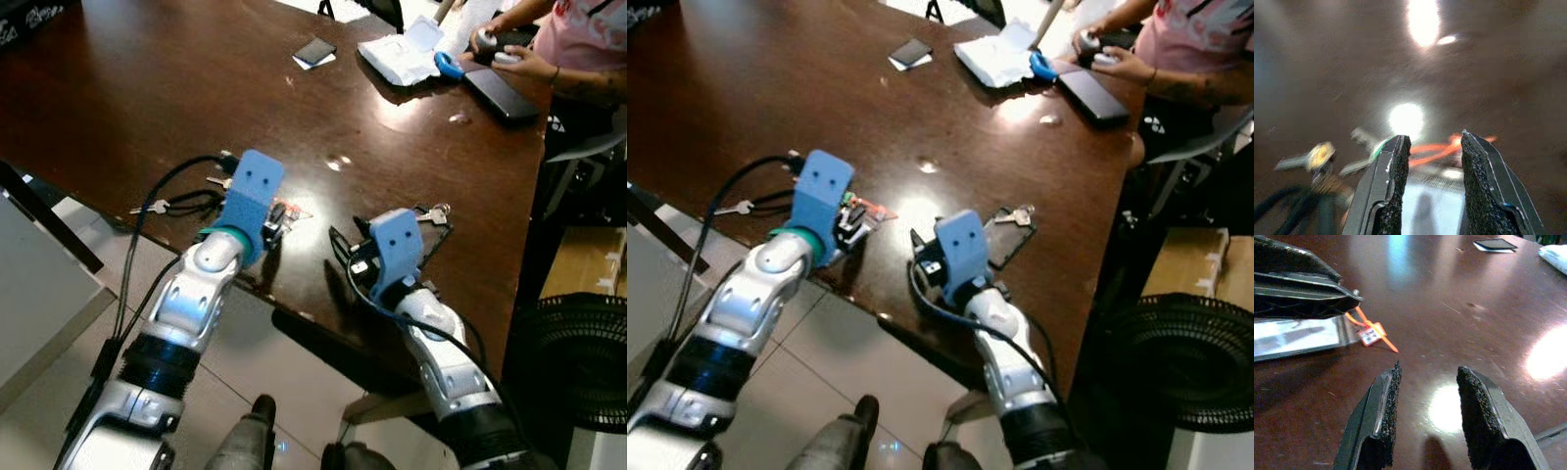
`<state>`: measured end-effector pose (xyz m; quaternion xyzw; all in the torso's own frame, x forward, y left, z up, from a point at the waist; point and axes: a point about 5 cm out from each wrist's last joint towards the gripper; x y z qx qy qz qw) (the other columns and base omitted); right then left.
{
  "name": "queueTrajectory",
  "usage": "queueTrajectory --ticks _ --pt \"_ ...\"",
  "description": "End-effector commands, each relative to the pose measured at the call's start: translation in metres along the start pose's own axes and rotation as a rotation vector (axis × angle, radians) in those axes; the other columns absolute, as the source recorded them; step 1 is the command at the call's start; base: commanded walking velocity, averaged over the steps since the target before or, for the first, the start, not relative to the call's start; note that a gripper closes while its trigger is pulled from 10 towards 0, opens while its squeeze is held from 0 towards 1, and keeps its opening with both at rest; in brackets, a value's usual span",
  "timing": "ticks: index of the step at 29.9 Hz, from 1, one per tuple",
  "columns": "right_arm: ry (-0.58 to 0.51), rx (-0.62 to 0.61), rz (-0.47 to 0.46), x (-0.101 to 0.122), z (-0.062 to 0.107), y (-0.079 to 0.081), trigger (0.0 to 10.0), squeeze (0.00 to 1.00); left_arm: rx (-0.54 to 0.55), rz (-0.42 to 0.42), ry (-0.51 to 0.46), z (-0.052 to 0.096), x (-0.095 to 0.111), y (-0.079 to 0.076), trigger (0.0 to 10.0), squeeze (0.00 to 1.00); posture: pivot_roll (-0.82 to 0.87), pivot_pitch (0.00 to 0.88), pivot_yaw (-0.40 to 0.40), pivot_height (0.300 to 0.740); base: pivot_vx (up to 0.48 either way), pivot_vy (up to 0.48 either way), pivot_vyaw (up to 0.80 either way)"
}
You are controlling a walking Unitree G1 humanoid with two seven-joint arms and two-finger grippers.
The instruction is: Hang keys on a hook
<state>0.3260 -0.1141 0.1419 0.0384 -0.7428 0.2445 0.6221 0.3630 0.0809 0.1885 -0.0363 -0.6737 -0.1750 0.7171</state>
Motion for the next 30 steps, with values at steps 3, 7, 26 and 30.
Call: queueTrajectory --ticks 3,7,26,30 --pt "0.021 -0.019 0.005 -0.006 0.003 -0.005 10.0 0.0 -0.008 -0.067 -0.004 -0.008 -0.002 -0.006 10.0 0.0 0.08 0.212 0.084 0.74 0.0 0.0 0.0" --pt "0.017 -0.024 0.004 -0.005 0.005 -0.005 10.0 0.0 0.033 -0.14 -0.029 -0.013 -0.001 -0.004 10.0 0.0 0.07 0.22 0.084 0.74 0.0 0.0 0.0" --pt "-0.002 -0.009 -0.001 -0.003 0.004 -0.003 10.0 0.0 -0.146 -0.047 -0.059 0.005 0.008 0.022 10.0 0.0 0.09 0.214 0.064 0.74 0.0 0.0 0.0" --pt "-0.002 0.001 -0.004 -0.003 0.002 -0.001 10.0 0.0 -0.247 -0.097 -0.123 0.021 0.023 0.022 10.0 0.0 0.1 0.211 0.059 0.74 0.0 0.0 0.0"
Point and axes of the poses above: a point about 5 cm out from each wrist's last joint towards the gripper, its own z axis pointing back from the gripper into the wrist, its own x axis along the axis of the wrist's last joint, y = z × x, and after that the axes turned 6 degrees about z, right-handed
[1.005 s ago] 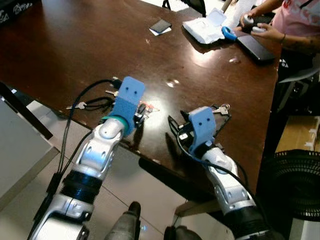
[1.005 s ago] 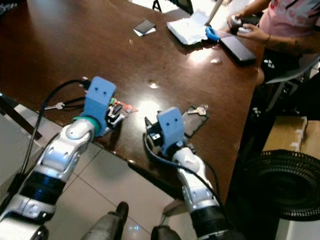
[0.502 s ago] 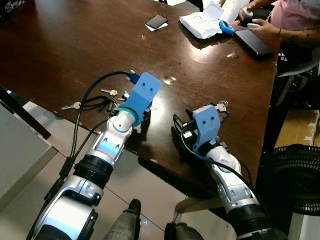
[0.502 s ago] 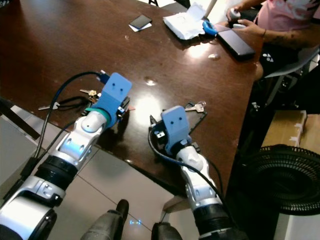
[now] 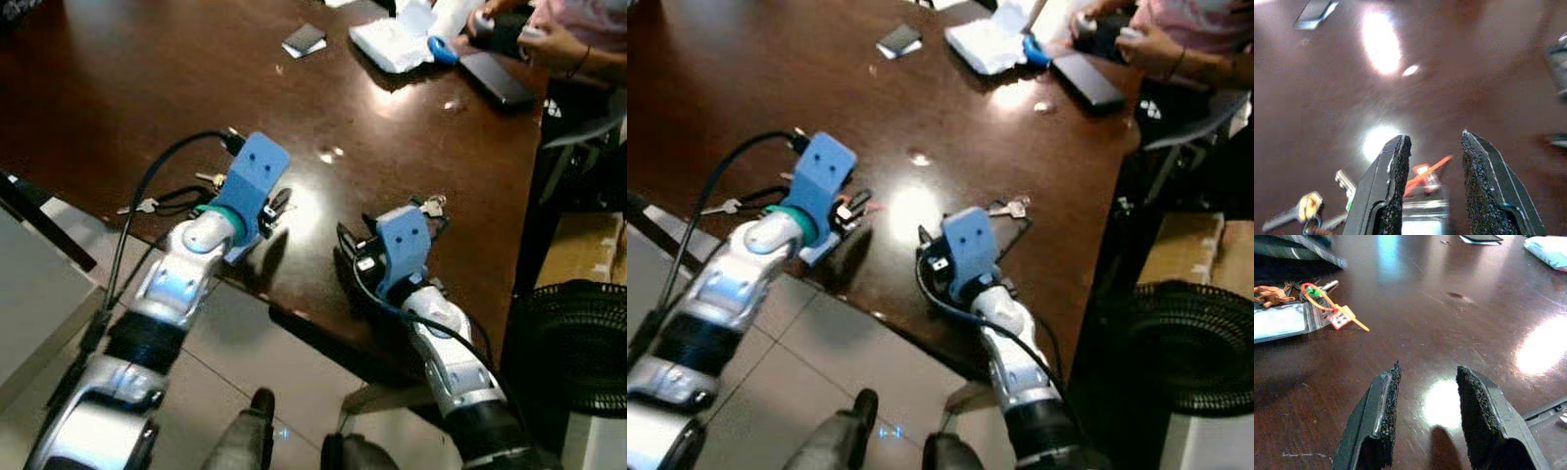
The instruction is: Hang keys on a hook
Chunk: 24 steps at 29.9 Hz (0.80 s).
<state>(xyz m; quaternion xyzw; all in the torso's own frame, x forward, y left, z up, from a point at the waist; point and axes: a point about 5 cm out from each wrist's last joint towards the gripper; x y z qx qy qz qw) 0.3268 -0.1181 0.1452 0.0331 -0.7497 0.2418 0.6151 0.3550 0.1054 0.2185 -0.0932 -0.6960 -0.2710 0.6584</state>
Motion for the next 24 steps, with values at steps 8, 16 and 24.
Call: queueTrajectory --ticks 8,16,24 --pt "0.007 0.025 -0.016 -0.003 -0.002 0.007 10.0 0.0 0.064 -0.203 0.014 -0.003 -0.009 0.002 10.0 0.0 0.1 0.204 0.056 0.74 0.0 0.0 0.0" --pt "0.006 0.02 -0.013 -0.004 0.0 0.005 10.0 0.0 0.123 -0.447 0.049 -0.006 -0.018 0.006 10.0 0.0 0.09 0.201 0.057 0.74 0.0 0.0 0.0" --pt "0.007 0.015 -0.015 -0.004 0.001 0.004 10.0 0.0 0.046 -0.593 0.085 0.0 -0.021 0.002 10.0 0.0 0.09 0.203 0.06 0.74 0.0 0.0 0.0"
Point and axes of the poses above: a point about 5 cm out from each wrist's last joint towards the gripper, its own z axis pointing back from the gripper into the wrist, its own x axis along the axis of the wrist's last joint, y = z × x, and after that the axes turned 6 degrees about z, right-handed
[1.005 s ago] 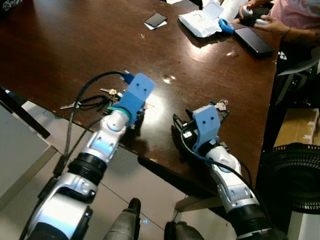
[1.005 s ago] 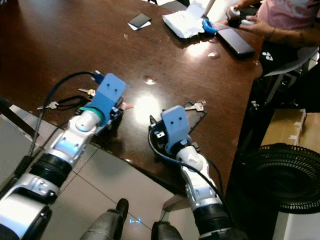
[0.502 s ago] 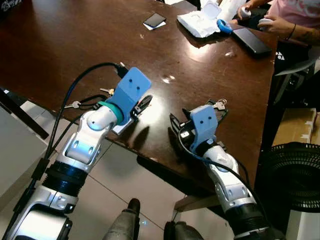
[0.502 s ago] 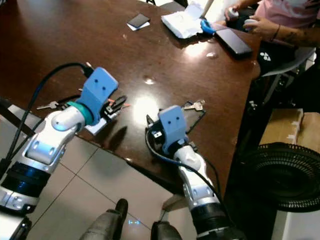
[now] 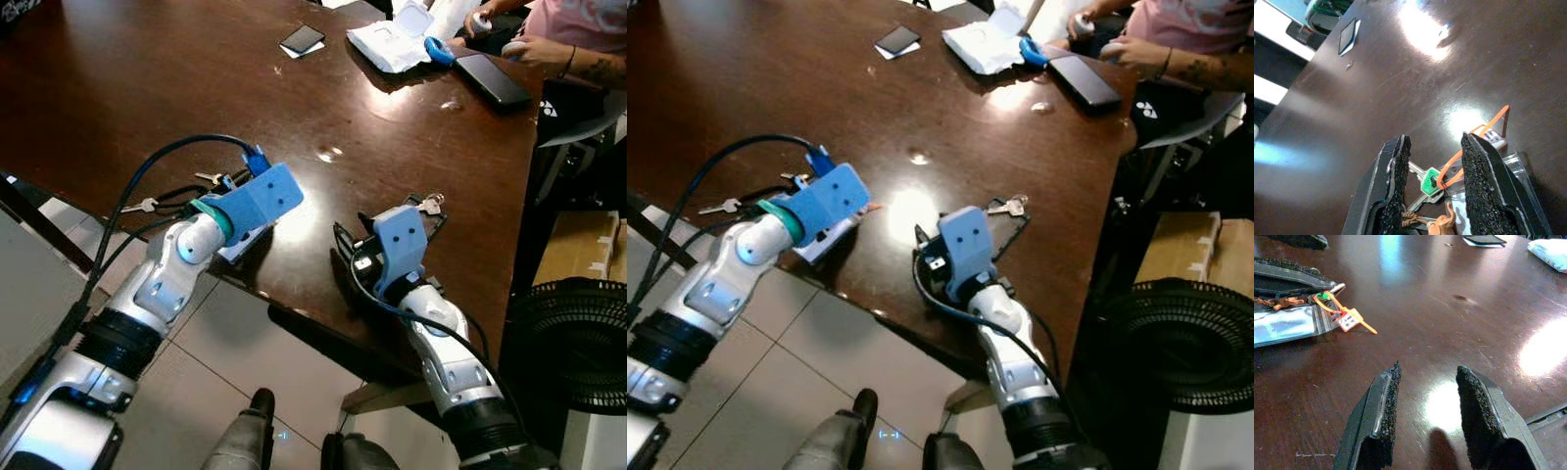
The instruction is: Hang keys on a hook
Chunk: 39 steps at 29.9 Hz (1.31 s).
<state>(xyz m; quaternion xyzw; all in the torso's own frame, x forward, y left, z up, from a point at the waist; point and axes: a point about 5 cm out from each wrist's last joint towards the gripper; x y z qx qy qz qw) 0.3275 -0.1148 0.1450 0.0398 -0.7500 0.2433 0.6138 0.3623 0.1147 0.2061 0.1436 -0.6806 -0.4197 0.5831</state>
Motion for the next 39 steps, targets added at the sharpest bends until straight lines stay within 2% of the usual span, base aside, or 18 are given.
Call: queueTrajectory --ticks 1,11,26,28,29,30,31,32,34,35,39 --pt "0.011 0.005 -0.01 -0.004 0.002 0.002 10.0 0.0 -0.049 -0.051 0.003 0.003 -0.003 -0.011 10.0 0.0 0.09 0.205 0.061 0.74 0.0 0.0 0.0" --pt "0.011 0.0 -0.013 -0.004 0.004 0.002 10.0 0.0 0.026 -0.089 0.045 -0.01 -0.019 -0.017 10.0 0.0 0.08 0.219 0.066 0.74 0.0 0.0 0.0" --pt "0.015 0.0 -0.018 -0.005 0.006 0.004 10.0 0.0 0.102 -0.088 0.078 -0.012 -0.025 -0.01 10.0 0.0 0.09 0.229 0.071 0.74 0.0 0.0 0.0" --pt "0.016 0.002 -0.021 -0.006 0.006 0.005 10.0 0.0 0.118 -0.075 0.079 -0.013 -0.024 -0.01 9.2 0.0 0.09 0.229 0.072 0.74 0.0 0.0 0.0" --pt "0.016 0.002 -0.021 -0.006 0.006 0.005 10.0 0.0 0.118 -0.075 0.079 -0.013 -0.024 -0.01 9.2 0.0 0.09 0.229 0.072 0.74 0.0 0.0 0.0" --pt "0.016 0.003 -0.022 -0.006 0.006 0.006 10.0 0.0 0.127 -0.063 0.081 -0.014 -0.024 -0.01 7.1 0.0 0.09 0.23 0.072 0.74 0.0 0.0 0.0" --pt "0.016 0.003 -0.022 -0.006 0.006 0.006 10.0 0.0 0.127 -0.063 0.081 -0.014 -0.024 -0.01 7.1 0.0 0.09 0.23 0.072 0.74 0.0 0.0 0.0" --pt "0.017 0.003 -0.022 -0.006 0.006 0.006 10.0 0.0 0.14 -0.05 0.085 -0.015 -0.024 -0.01 3.0 0.0 0.09 0.23 0.074 0.74 0.0 0.0 0.0" --pt "0.017 0.002 -0.022 -0.006 0.007 0.006 10.0 0.0 0.149 -0.042 0.088 -0.016 -0.024 -0.01 3.0 0.0 0.09 0.23 0.074 0.74 0.0 0.0 0.0" --pt "0.018 0.001 -0.022 -0.006 0.007 0.006 10.0 0.0 0.164 -0.026 0.092 -0.017 -0.024 -0.01 0.0 0.0 0.09 0.231 0.074 0.74 0.0 0.0 0.0" --pt "0.019 -0.001 -0.021 -0.006 0.007 0.005 10.0 0.0 0.185 0.008 0.099 -0.018 -0.025 -0.009 0.0 0.0 0.09 0.231 0.076 0.74 0.0 0.0 0.0"
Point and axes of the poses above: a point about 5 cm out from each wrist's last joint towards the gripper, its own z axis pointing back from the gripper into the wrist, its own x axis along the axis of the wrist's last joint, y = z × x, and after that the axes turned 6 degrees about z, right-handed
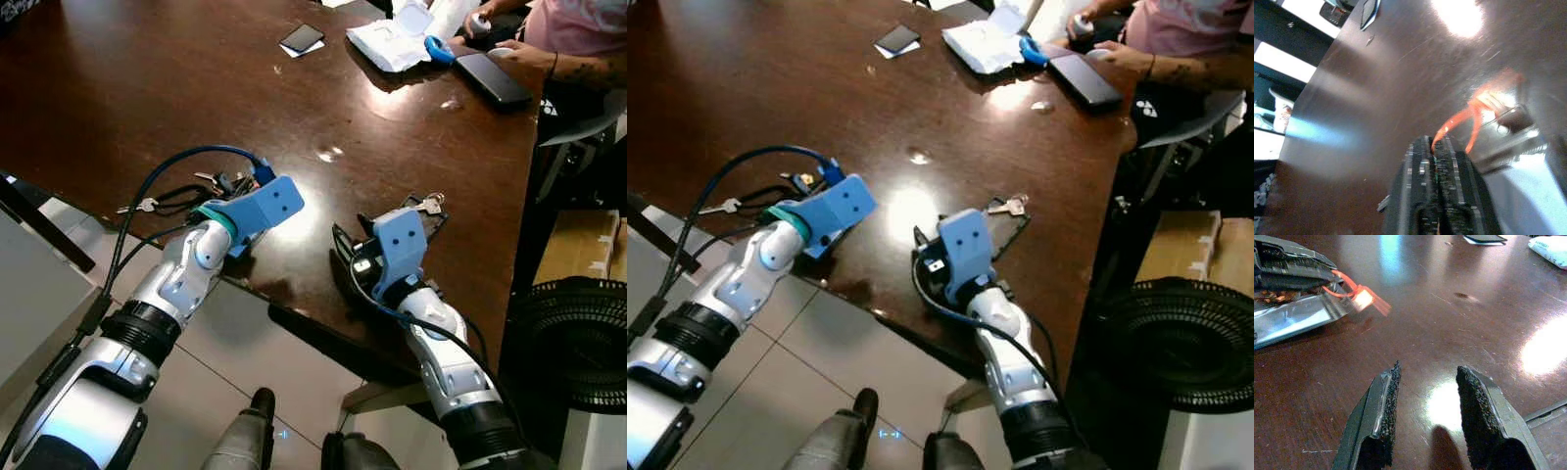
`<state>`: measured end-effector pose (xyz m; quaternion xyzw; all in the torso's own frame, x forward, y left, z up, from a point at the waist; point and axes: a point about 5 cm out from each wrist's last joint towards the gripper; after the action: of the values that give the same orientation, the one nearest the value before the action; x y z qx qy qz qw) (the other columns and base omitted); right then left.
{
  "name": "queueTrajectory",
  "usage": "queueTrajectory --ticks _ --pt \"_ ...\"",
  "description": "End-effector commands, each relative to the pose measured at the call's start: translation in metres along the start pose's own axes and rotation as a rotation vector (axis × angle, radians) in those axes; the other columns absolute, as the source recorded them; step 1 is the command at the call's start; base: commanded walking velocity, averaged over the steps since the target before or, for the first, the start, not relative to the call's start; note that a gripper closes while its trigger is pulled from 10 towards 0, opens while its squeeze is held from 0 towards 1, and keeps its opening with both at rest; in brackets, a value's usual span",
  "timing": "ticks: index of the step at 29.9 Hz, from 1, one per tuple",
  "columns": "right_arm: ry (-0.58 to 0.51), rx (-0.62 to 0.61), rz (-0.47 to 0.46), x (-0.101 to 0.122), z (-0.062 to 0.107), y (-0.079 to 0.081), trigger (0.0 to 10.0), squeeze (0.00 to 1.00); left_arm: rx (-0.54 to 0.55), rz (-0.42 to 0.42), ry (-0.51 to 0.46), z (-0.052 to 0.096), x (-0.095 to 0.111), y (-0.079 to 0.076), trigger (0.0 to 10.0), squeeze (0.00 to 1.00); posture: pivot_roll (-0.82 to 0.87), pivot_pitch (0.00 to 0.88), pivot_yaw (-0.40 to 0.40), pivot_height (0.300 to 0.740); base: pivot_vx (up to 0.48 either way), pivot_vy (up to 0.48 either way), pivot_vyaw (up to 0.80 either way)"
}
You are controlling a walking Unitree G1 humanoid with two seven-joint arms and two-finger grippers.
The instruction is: Hang keys on a hook
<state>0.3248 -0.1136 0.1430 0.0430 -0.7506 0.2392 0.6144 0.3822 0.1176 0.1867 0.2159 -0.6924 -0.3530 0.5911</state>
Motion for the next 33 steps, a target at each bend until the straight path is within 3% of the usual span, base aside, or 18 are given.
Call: queueTrajectory --ticks 1,9,11,12,13,14,16,17,18,19,21,23,24,25,27,28,33 --pt "0.021 0.002 -0.011 -0.005 0.005 0.002 10.0 0.0 0.001 0.016 0.024 0.0 -0.004 -0.003 0.0 0.0 0.09 0.231 0.076 0.74 0.0 0.0 0.0" --pt "0.02 0.002 -0.014 -0.005 0.004 0.004 10.0 0.0 0.067 0.108 0.044 0.001 -0.004 0.0 0.0 0.0 0.09 0.229 0.076 0.74 0.0 0.0 0.0" --pt "0.02 0.0 -0.014 -0.005 0.004 0.003 10.0 0.0 0.236 0.25 0.021 0.002 0.007 0.025 0.0 0.0 0.09 0.222 0.078 0.74 0.0 0.0 0.0" --pt "0.02 0.0 -0.014 -0.005 0.004 0.003 10.0 0.0 0.236 0.25 0.021 0.002 0.007 0.025 0.0 0.0 0.09 0.222 0.078 0.74 0.0 0.0 0.0" --pt "0.019 -0.001 -0.013 -0.005 0.004 0.003 10.0 0.0 0.299 0.315 -0.008 0.005 0.013 0.037 7.0 0.0 0.09 0.22 0.077 0.74 0.0 0.0 0.0" --pt "0.019 -0.001 -0.013 -0.005 0.005 0.004 10.0 0.0 0.336 0.354 -0.027 0.007 0.017 0.044 10.0 0.0 0.09 0.219 0.077 0.74 0.0 0.0 0.0" --pt "0.019 -0.001 -0.013 -0.005 0.005 0.004 10.0 0.0 0.336 0.354 -0.027 0.007 0.017 0.044 10.0 0.0 0.09 0.219 0.077 0.74 0.0 0.0 0.0" --pt "0.016 -0.003 -0.013 -0.005 0.005 0.003 10.0 0.0 0.362 0.417 -0.067 0.012 0.025 0.051 10.0 0.0 0.09 0.217 0.075 0.74 0.0 0.0 0.0" --pt "0.0 -0.007 -0.015 0.0 0.005 0.002 10.0 0.0 0.384 0.496 -0.136 0.024 0.039 0.061 10.0 0.0 0.1 0.208 0.073 0.74 0.0 0.0 0.0" --pt "0.0 -0.007 -0.015 0.0 0.005 0.002 10.0 0.0 0.384 0.496 -0.136 0.024 0.039 0.061 10.0 0.0 0.1 0.208 0.073 0.74 0.0 0.0 0.0" --pt "-0.035 -0.018 -0.024 0.009 0.006 0.0 10.0 0.0 0.396 0.594 -0.225 0.049 0.057 0.073 10.0 0.0 0.11 0.195 0.07 0.74 0.0 0.0 0.0" --pt "-0.035 -0.018 -0.024 0.009 0.006 0.0 10.0 0.0 0.396 0.594 -0.225 0.049 0.057 0.073 10.0 0.0 0.11 0.195 0.07 0.74 0.0 0.0 0.0" --pt "-0.067 -0.027 -0.037 0.017 0.006 -0.001 10.0 0.0 0.389 0.648 -0.237 0.062 0.062 0.073 10.0 0.0 0.12 0.186 0.065 0.74 0.0 0.0 0.0" --pt "-0.067 -0.027 -0.037 0.017 0.006 -0.001 10.0 0.0 0.389 0.648 -0.237 0.062 0.062 0.073 10.0 0.0 0.12 0.186 0.065 0.74 0.0 0.0 0.0" --pt "-0.133 -0.042 -0.073 0.035 0.004 -0.001 10.0 0.0 0.383 0.774 -0.237 0.081 0.066 0.069 10.0 0.0 0.13 0.17 0.056 0.74 0.0 0.0 0.0" --pt "-0.154 -0.045 -0.088 0.041 0.003 0.0 10.0 0.0 0.394 0.787 -0.222 0.086 0.063 0.066 10.0 0.0 0.13 0.169 0.055 0.74 0.0 0.0 0.0" --pt "-0.174 -0.044 -0.12 0.046 -0.002 0.004 10.0 0.0 0.449 0.81 -0.143 0.089 0.047 0.063 10.0 0.0 0.14 0.158 0.048 0.74 0.0 0.0 0.0"
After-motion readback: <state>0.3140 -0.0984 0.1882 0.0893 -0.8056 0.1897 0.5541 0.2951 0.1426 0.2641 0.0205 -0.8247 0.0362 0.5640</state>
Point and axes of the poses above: a point about 5 cm out from each wrist's last joint towards the gripper, its own z axis pointing back from the gripper into the wrist, its own x axis along the axis of the wrist's last joint, y = z × x, and after that the axes turned 6 degrees about z, right-handed
